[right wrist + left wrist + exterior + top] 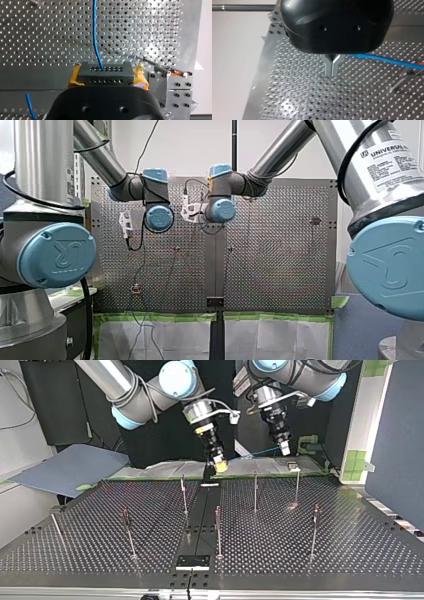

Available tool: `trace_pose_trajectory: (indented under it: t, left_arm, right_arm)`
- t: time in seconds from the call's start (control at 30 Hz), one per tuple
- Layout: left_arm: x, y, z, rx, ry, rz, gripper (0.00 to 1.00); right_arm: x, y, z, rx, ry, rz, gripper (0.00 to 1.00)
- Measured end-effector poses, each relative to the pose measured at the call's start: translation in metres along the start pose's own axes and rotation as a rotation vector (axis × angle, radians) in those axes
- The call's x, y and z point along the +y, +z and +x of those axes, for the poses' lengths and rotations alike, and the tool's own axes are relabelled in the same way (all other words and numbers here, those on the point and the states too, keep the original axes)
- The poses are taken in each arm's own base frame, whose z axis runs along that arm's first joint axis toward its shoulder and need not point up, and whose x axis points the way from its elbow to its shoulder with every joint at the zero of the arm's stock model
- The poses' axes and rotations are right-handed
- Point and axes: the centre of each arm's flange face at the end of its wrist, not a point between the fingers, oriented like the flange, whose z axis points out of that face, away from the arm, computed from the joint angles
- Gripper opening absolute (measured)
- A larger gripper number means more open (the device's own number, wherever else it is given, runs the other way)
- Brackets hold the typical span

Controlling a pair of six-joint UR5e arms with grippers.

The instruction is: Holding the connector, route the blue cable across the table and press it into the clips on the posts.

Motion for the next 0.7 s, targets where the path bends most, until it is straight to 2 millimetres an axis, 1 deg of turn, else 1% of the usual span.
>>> trace_pose_trajectory:
  t: [0.33,0.47,0.57,0.7]
  left_arm:
    - [0.019,0.016,-0.034,-0.037,-0.012,-0.031,0.00]
    - [0.025,0.026,-0.053,-0.080,-0.051,-0.029,0.00]
    - [0.028,0.035,-0.068,-0.116,-0.079,-0.026,0.00]
    - [0.032,0.047,-0.082,-0.146,-0.097,-0.027,0.00]
  right_arm:
    - [-0.015,0.011,0.030,-0.002,0.006,0.036,0.00]
    - [-0.020,0.016,0.041,-0.006,0.007,0.045,0.00]
    - [-0.023,0.019,0.047,-0.013,0.006,0.049,0.00]
    - [-0.026,0.025,0.050,-0.027,0.006,0.052,0.00]
